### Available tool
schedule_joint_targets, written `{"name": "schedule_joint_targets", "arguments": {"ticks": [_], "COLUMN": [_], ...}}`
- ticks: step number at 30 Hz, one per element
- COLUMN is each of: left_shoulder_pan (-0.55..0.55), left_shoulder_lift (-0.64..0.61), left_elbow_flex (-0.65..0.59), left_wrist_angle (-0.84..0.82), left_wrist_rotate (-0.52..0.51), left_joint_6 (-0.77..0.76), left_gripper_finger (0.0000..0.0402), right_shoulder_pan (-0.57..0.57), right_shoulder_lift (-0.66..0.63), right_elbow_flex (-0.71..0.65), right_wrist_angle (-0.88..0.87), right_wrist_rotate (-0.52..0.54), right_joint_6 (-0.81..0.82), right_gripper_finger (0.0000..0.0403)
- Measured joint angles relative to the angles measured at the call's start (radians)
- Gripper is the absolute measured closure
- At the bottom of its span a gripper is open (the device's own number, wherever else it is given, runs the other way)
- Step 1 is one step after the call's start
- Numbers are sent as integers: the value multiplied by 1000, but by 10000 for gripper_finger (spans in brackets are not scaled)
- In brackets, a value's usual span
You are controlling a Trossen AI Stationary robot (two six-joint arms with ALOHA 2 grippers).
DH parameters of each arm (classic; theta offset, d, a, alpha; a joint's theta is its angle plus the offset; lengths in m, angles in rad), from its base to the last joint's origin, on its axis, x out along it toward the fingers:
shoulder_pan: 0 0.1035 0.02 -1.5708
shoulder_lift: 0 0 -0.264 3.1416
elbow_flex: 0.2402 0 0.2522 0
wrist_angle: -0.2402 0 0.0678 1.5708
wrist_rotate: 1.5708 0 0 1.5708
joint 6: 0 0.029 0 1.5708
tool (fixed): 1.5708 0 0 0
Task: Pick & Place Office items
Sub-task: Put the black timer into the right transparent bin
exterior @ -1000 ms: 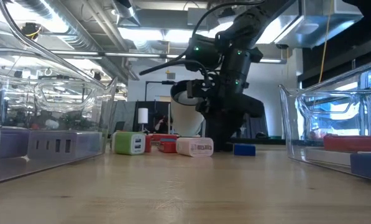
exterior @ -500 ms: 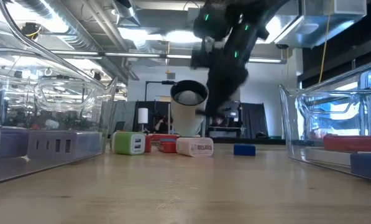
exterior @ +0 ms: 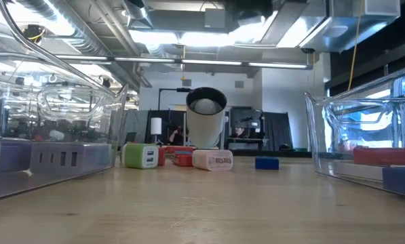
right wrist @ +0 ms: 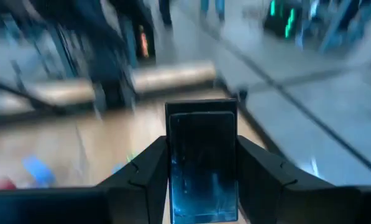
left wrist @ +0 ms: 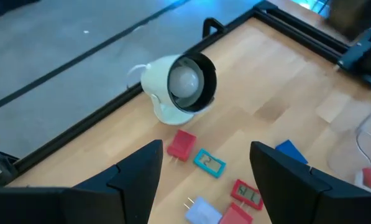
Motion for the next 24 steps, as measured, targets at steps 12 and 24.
{"name": "schedule_joint_targets", "arguments": {"ticks": [12,24], "left_shoulder_pan": [0,-1], "left_shoulder_lift": [2,5], "left_elbow_flex": [0,0], "left_wrist_angle": [20,19], "left_wrist_rotate": [-61,-52], "left_joint_6": [0,0], "left_gripper_finger": [162,162], "right_shoulder_pan": [169,267], "right_shoulder_lift": [-93,-106], "right_elbow_flex": [1,1], "right_wrist_angle": [268,317], "right_wrist_rotate": [80,141], "right_joint_6": [-62,-2], "right_gripper_finger": [242,241]}}
